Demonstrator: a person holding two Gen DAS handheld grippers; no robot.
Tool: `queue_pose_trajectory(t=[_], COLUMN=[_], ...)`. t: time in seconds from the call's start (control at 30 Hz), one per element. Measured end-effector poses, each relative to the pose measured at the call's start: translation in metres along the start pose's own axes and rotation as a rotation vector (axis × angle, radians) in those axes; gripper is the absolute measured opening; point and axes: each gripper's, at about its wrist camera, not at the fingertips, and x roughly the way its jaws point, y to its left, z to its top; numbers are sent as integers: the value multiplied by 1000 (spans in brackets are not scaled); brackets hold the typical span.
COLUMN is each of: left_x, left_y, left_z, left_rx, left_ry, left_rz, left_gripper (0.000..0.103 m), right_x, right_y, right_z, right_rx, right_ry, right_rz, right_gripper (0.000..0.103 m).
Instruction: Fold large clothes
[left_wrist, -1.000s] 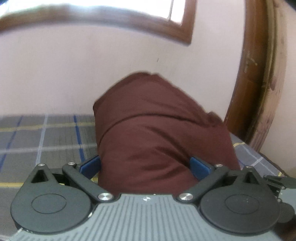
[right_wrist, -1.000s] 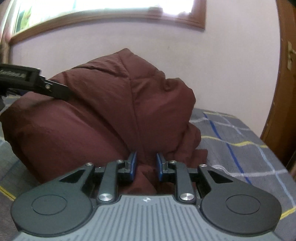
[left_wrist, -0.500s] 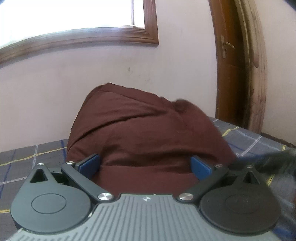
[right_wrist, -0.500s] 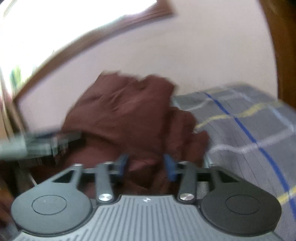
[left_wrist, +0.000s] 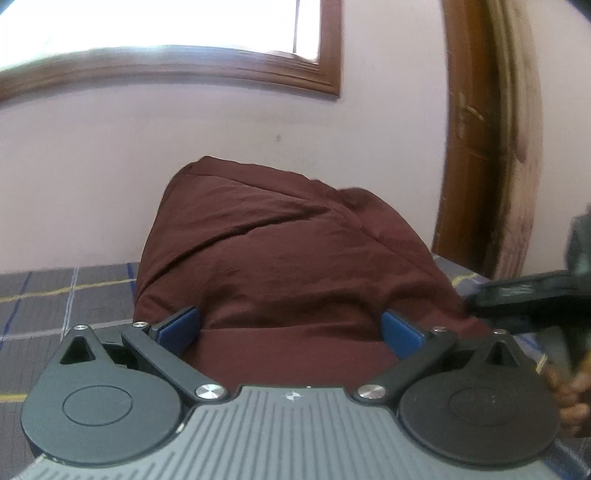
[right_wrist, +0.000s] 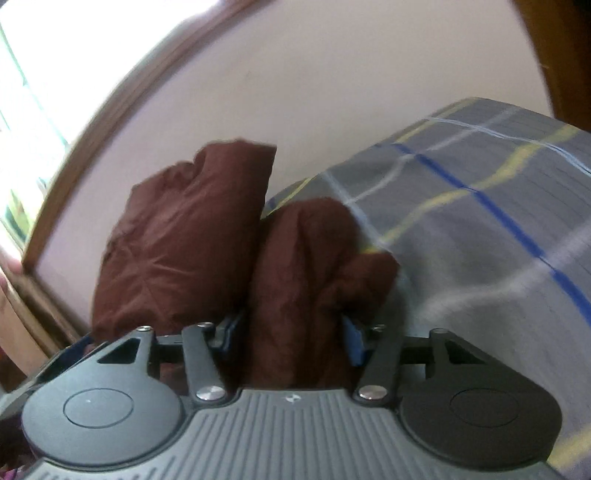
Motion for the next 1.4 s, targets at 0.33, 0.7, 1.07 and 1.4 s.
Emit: queue_pose_trajectory(t=[0.33, 0.7, 1.07, 1.4], left_x=[4, 2, 2, 5], left_y=[16, 17, 29, 16], left_z=[4, 3, 2, 2], left_rx=[-59, -55, -88, -41], left_ry=[5, 8, 14, 20], left_rz=[0, -5, -26, -9], left_gripper=[103, 103, 103, 103], right_x=[64, 25, 106, 62], right_y=[-30, -43, -58, -71], right_z=[25, 46, 38, 57], right_rx=[66, 90, 266, 240], right_ry=[41, -20, 101, -16], right_rz=[180, 118, 312, 217], right_gripper=[52, 49, 23, 41])
